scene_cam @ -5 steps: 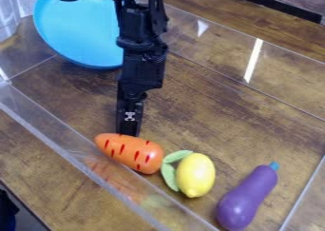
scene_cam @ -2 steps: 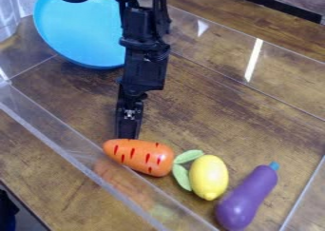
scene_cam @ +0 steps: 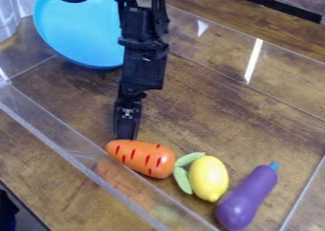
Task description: Move the carrot to the right side
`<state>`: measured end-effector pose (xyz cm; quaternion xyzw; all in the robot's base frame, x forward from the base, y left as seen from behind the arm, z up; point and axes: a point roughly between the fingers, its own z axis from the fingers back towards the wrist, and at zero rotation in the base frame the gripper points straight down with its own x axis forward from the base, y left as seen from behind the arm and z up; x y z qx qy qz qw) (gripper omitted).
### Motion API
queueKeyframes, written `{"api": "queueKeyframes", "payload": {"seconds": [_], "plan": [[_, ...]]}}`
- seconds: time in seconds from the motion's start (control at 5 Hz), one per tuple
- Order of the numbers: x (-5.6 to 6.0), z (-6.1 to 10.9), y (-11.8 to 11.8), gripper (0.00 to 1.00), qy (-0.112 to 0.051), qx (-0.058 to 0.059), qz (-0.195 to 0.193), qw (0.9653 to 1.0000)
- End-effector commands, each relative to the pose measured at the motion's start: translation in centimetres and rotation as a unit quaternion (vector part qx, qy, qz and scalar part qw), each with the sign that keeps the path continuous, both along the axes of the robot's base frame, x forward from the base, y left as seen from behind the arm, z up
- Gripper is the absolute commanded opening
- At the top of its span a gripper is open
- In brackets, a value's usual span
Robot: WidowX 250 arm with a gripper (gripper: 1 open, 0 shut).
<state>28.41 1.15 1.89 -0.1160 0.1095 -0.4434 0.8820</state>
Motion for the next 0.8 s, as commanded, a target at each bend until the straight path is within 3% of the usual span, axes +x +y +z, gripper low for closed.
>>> {"api": "queueKeyframes", "payload": {"seconds": [0.0, 0.6], "plan": [[-0.58, -0.96, -0.5, 1.0, 0.021, -0.005, -0.018, 0.9996], [-1.04, -0.97, -1.2, 1.0, 0.029, -0.012, -0.038, 0.9988]]}}
